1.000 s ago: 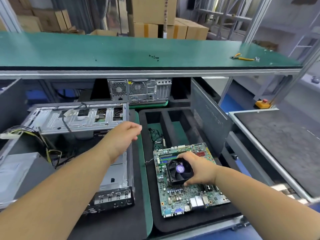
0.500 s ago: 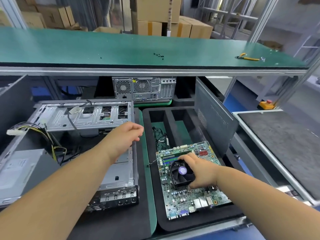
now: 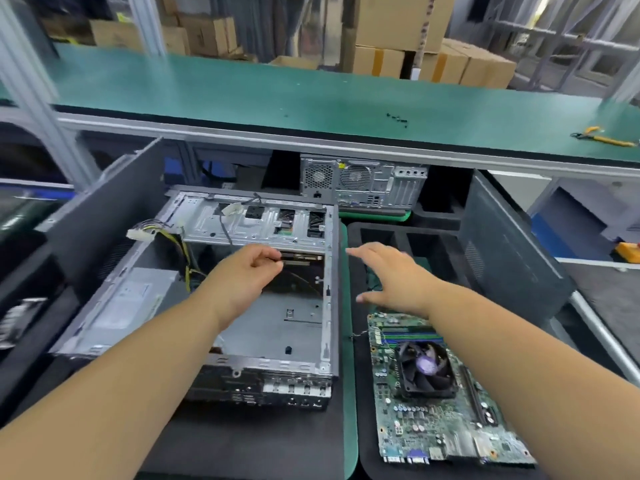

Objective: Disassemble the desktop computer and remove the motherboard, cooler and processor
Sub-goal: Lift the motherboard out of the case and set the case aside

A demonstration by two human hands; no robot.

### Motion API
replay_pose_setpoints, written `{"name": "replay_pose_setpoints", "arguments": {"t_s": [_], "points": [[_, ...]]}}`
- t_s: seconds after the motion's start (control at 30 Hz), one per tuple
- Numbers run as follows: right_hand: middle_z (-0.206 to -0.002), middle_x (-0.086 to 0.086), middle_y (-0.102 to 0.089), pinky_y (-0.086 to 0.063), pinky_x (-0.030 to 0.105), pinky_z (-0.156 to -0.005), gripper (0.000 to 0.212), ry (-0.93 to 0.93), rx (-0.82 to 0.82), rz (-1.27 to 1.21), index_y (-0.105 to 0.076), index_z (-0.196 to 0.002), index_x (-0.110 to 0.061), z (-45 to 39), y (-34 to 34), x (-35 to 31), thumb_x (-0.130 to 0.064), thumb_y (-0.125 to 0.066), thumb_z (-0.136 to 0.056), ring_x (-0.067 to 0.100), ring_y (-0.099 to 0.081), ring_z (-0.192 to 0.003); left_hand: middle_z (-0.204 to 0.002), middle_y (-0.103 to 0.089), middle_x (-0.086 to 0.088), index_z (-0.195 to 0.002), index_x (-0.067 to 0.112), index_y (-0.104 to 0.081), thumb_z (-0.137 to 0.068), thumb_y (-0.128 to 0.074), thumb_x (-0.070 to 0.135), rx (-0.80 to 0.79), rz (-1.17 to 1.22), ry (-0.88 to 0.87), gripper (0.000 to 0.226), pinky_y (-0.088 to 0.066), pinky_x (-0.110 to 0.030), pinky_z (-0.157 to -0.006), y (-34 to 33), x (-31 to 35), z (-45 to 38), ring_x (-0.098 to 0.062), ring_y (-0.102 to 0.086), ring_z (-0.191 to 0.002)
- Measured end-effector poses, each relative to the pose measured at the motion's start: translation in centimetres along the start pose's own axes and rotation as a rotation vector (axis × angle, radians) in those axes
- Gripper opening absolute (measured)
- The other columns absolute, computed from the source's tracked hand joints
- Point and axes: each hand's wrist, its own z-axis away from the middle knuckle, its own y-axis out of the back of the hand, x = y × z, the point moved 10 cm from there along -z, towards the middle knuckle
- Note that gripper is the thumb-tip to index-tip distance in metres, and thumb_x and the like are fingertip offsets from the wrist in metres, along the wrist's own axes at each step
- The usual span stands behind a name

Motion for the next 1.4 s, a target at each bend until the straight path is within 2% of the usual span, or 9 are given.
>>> {"name": "replay_pose_setpoints", "arguments": {"t_s": [0.07,0.17,0.27,0.37,0.63,0.9,1.1,1.27,1.4], "points": [[-0.159,-0.001,-0.023,-0.023,0.044,-0.118,0.092,0.114,-0.003,0.106,-0.02,-0.155,-0.03,-2.6,-0.1,-2.1,-0.05,-0.073,-0.082,0.022,-0.021,-0.145,-0.108,-0.063,0.008,-0.11,0.031,-0.063,-0.091,-0.064,0.029,0.122,-0.058,0.018,0.019,-0.047,-0.025,-0.076,2.7,-1.4,0.8,-0.012,-0.061,-0.098],[-0.16,-0.002,-0.021,-0.018,0.038,-0.116,0.095,0.275,-0.004,0.213,-0.028,-0.153,-0.031,-5.1,-0.4,-4.4,-0.044,-0.08,-0.075,0.021,-0.019,-0.145,-0.124,-0.055,-0.008,-0.127,0.023,-0.058,-0.085,-0.068,0.034,0.385,-0.291,0.119,0.045,-0.046,-0.035,-0.094,7.9,-4.0,2.8,-0.023,-0.054,-0.11],[-0.157,-0.004,-0.027,-0.019,0.033,-0.11,0.075,0.372,-0.047,0.249,-0.051,-0.137,-0.038,-6.3,-0.7,-5.0,-0.045,-0.082,-0.069,0.019,-0.024,-0.144,-0.137,-0.045,-0.013,-0.135,0.027,-0.05,-0.077,-0.068,0.05,0.556,-0.514,0.333,0.065,-0.036,-0.041,-0.105,12.0,-7.1,5.5,-0.033,-0.042,-0.127],[-0.153,-0.002,-0.033,-0.024,0.033,-0.108,0.054,0.4,-0.066,0.256,-0.063,-0.113,-0.033,-6.7,-0.7,-5.0,-0.051,-0.083,-0.065,0.021,-0.034,-0.138,-0.143,-0.033,-0.011,-0.142,0.026,-0.038,-0.075,-0.068,0.052,0.624,-0.476,0.398,0.077,-0.034,-0.043,-0.108,13.9,-9.0,6.5,-0.033,-0.032,-0.131],[-0.144,-0.002,-0.039,-0.03,0.035,-0.101,0.044,0.376,-0.053,0.305,-0.062,-0.1,-0.029,-6.6,-0.6,-5.4,-0.043,-0.082,-0.064,0.023,-0.039,-0.129,-0.137,-0.04,-0.013,-0.138,0.027,-0.036,-0.073,-0.061,0.067,0.574,-0.735,0.482,0.08,-0.026,-0.045,-0.109,14.2,-10.0,5.2,-0.035,-0.037,-0.126],[-0.142,-0.001,-0.041,-0.035,0.033,-0.101,0.043,0.245,-0.095,0.283,-0.063,-0.094,-0.025,-5.0,-1.0,-5.9,-0.039,-0.085,-0.06,0.023,-0.041,-0.127,-0.122,-0.046,-0.015,-0.13,0.019,-0.045,-0.074,-0.064,0.045,0.625,-0.8,0.299,0.065,-0.031,-0.048,-0.105,14.4,-8.9,4.7,-0.037,-0.044,-0.113],[-0.143,-0.001,-0.041,-0.037,0.031,-0.103,0.039,0.089,-0.092,0.286,-0.064,-0.097,-0.025,-2.2,-1.6,-7.7,-0.032,-0.081,-0.063,0.022,-0.042,-0.128,-0.128,-0.044,-0.014,-0.134,0.022,-0.041,-0.075,-0.066,0.049,0.526,-0.808,0.119,0.069,-0.029,-0.047,-0.106,15.9,-9.1,2.1,-0.036,-0.041,-0.118],[-0.144,-0.004,-0.042,-0.03,0.023,-0.088,0.034,-0.062,-0.066,0.222,-0.061,-0.088,-0.025,-0.6,-2.5,-9.6,-0.028,-0.081,-0.061,0.02,-0.043,-0.128,-0.133,-0.043,-0.014,-0.136,0.022,-0.041,-0.076,-0.066,0.052,0.43,-0.802,-0.004,0.072,-0.028,-0.045,-0.106,17.3,-9.5,-0.1,-0.035,-0.04,-0.122],[-0.143,-0.006,-0.043,-0.031,0.021,-0.094,0.037,-0.151,-0.045,0.169,-0.066,-0.09,-0.025,0.9,-2.6,-11.0,-0.03,-0.085,-0.059,0.018,-0.043,-0.128,-0.131,-0.047,-0.013,-0.136,0.018,-0.039,-0.073,-0.066,0.064,0.294,-0.732,-0.065,0.082,-0.037,-0.044,-0.101,18.5,-10.3,-1.9,-0.034,-0.044,-0.121]]}}
